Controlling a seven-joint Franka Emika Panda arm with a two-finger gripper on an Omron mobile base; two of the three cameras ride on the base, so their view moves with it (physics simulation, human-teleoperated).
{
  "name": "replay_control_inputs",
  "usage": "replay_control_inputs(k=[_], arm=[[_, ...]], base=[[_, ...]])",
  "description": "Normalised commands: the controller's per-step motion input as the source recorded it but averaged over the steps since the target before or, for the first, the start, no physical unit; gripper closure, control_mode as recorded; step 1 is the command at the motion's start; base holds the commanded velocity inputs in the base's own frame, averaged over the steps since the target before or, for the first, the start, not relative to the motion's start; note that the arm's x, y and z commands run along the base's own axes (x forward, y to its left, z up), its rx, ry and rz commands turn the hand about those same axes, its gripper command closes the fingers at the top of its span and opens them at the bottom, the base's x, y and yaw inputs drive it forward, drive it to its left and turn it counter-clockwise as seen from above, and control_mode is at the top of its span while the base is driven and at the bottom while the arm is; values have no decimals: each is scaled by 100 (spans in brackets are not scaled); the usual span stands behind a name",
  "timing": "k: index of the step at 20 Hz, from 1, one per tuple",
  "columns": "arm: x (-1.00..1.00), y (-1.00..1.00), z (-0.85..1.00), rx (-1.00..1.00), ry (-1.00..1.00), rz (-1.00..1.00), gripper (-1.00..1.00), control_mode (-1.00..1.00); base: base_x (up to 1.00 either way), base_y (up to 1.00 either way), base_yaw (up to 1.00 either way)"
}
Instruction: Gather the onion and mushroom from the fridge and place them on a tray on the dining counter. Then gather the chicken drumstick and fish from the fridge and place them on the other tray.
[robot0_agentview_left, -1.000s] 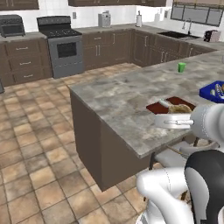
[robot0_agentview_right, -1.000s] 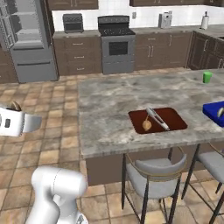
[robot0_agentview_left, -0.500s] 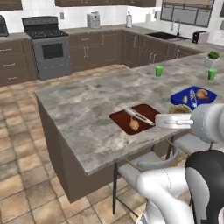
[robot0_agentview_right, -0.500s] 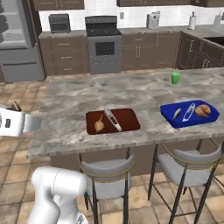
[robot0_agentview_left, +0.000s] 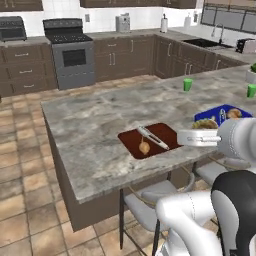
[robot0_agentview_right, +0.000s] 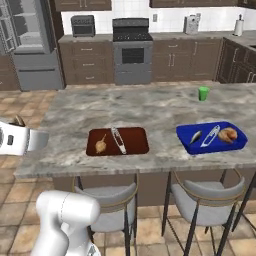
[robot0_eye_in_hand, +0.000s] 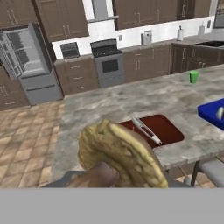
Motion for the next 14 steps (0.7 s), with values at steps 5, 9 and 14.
replay_control_inputs(k=[5,9,14], arm=[[0,0,0,0,0,0,100,100],[0,0,0,0,0,0,100,100],[0,0,0,0,0,0,100,100]], base=[[34,-63,25],[-62,-51,19],[-54,-56,14]])
